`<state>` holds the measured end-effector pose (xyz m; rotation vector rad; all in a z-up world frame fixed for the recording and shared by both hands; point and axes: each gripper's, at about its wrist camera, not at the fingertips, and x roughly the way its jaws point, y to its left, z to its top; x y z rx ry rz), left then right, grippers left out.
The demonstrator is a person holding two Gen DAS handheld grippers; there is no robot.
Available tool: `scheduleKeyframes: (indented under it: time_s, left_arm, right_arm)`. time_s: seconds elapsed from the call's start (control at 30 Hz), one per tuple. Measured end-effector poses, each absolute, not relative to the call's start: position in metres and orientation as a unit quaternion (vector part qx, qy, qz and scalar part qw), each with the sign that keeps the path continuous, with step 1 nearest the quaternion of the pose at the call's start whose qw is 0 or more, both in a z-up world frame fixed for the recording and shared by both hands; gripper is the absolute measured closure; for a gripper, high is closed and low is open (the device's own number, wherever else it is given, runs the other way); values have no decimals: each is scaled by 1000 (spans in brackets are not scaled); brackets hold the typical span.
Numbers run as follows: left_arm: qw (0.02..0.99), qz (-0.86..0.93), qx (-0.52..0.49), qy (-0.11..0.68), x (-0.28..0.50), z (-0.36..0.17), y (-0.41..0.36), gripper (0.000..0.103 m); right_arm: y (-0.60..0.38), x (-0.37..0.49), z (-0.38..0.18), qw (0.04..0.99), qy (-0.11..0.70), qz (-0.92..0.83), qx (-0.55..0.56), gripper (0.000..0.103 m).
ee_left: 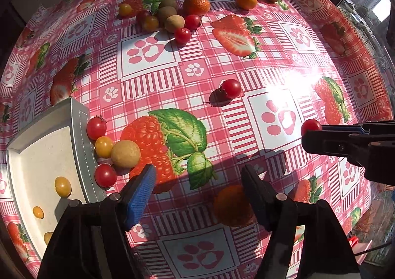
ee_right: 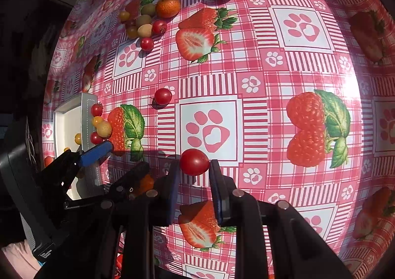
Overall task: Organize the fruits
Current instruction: 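Grasp a red cherry tomato with the left tool while the right holds its tomato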
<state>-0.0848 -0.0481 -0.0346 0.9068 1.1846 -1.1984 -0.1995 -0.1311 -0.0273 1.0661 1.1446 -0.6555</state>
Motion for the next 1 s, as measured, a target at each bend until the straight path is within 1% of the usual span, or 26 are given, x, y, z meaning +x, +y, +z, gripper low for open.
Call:
scheduleKeyframes:
  time_s: [0.2, 0.4, 0.43, 0.47, 0.53, 0.57, 0.6, 0.63, 0.7, 0.83, 1.0]
  left_arm:
    - [580, -526, 382, 491, -93, -24, -97, 31]
    - [568, -525, 401, 490, -109, -49, -128, 32]
    - [568, -526, 401, 490, -110, -52, -129, 34]
    - [568, -525, 404, 489, -111, -54, -130, 38]
    - [569, -530, 404, 482, -113, -53, -130, 42]
    - [570, -532, 403, 479, -114, -53, -130, 49]
    - [572, -533, 403, 476, -114, -52, -129, 58]
    - [573, -533, 400, 477, -115, -51, -132, 62]
    - [570, -537, 387, 487, -113, -50, -133, 80]
    - [564, -539, 361, 510, -94, -48, -139, 80]
    - [570, -542, 348, 510, -84, -36, -128, 80]
  right_arm:
    - [-140, -215, -24, 657, 491, -309, 481, 77]
    - [-149, -229, -23, 653, 485, -319, 486, 77]
    - [-151, -231, -23, 653, 484, -320, 487, 77]
    - [-151, -233, -23, 652, 483, -320, 488, 77]
    - [-153, -236, -22, 652, 480, -321, 491, 77]
    - [-153, -237, -23, 652, 479, -322, 492, 77]
    - [-154, -238, -23, 651, 479, -322, 493, 77]
    - [-154, -240, -24, 651, 478, -321, 494, 77]
    - [-154, -240, -24, 650, 479, -321, 494, 77]
    - [-153, -238, -23, 650, 482, -321, 492, 77]
    - [-150, -233, -21, 652, 486, -319, 486, 77]
